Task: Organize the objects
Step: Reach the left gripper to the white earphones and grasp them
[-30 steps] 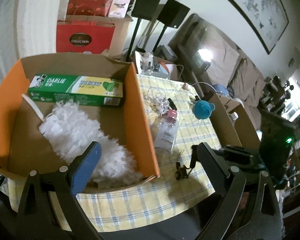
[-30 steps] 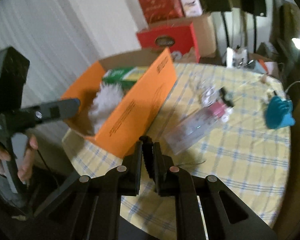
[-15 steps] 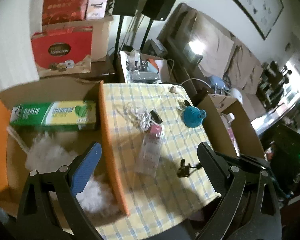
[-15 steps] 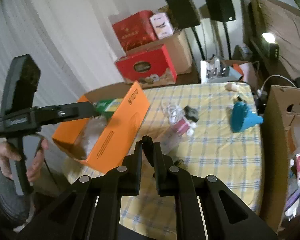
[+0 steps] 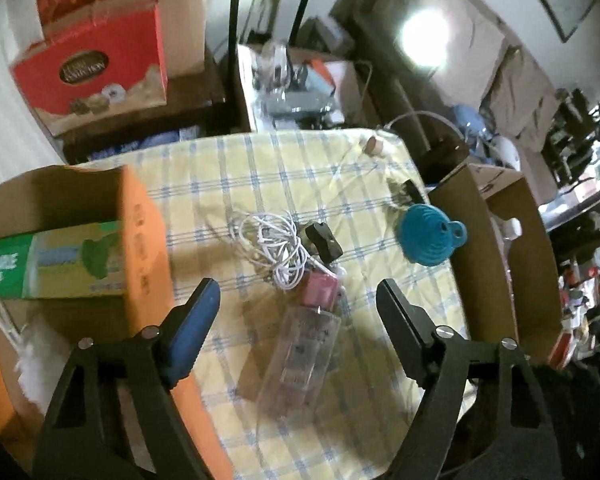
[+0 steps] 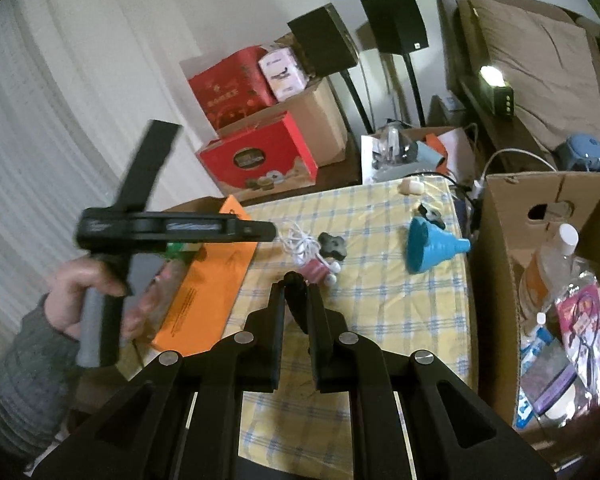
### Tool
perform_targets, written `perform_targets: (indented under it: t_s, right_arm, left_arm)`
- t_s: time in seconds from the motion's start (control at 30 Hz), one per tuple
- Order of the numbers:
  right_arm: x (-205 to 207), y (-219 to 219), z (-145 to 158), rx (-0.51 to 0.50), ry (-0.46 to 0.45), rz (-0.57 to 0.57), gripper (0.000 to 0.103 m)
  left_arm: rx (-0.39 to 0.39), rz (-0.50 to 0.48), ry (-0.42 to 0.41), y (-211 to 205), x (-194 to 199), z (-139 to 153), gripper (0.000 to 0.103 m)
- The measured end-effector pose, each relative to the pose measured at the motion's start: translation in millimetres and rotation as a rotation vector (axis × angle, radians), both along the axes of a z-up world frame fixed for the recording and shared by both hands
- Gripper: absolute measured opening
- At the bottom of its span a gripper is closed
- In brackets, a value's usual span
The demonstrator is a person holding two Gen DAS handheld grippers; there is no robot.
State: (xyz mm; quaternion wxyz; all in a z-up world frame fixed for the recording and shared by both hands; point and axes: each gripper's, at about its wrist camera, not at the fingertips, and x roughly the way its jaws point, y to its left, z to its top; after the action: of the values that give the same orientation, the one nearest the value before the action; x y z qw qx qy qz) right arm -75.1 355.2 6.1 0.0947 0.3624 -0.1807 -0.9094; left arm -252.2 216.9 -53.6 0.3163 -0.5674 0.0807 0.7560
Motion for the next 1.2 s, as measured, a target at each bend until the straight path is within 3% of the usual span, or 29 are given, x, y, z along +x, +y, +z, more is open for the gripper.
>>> perform_targets:
  t_s: [0.3,0.37,0.5,0.8,0.93,1.0,1.03,1.13,1.2]
  right_arm:
    - [2.7,5.4,-1.4,-0.010,0.001,0.002,0.009]
    - [2.7,6.4,-1.4,0.002,0.003,-0.001,0.009]
    - [1.2,8.8,-3.3,-0.001,0.001,-0.005,0.009]
    - [-3.8,13.6,-11.9,-0.011,-0.009,-0.011,0.009]
    - [-4.1,14.9,-15.3,-0.006,-0.016,-0.019,0.009]
    - [-4.4,15.5,-16.3,-0.008,-0.019,-0.020,0.009]
    - [-4.3,15.4,-16.6,-0.005,-0.020,-0.020,0.009]
    - [-4.1,15.0,-16.3,0.000,-0.022,-0.021,0.009]
    - [-3.1,15.0,-14.0,0.003,-0.018,-0.025,0.009]
  left_arm:
    - [-0.214,-0.002,0.090,37.1,-20.3,-27.0,0.063]
    - [-0.225,-0.003,0.074,41.4,-23.5,-29.9,0.057]
    - [-0.219,-0.010,0.104,49.5,-21.5,-24.1,0.058]
    - [-0.331,-0.028,0.076,64.4,-26.6,-55.1,0.054]
    - [-0.333,-0.021,0.028,61.9,-31.2,-69.3,0.048]
    - [-0.317,-0.012,0.012,59.6,-32.7,-72.1,0.041]
    - [-0.307,-0.010,0.004,58.4,-33.0,-72.2,0.033]
    - [-0.282,-0.010,0.006,56.1,-30.5,-65.8,0.022]
    - [-0.254,-0.013,0.024,54.2,-27.2,-54.7,0.021]
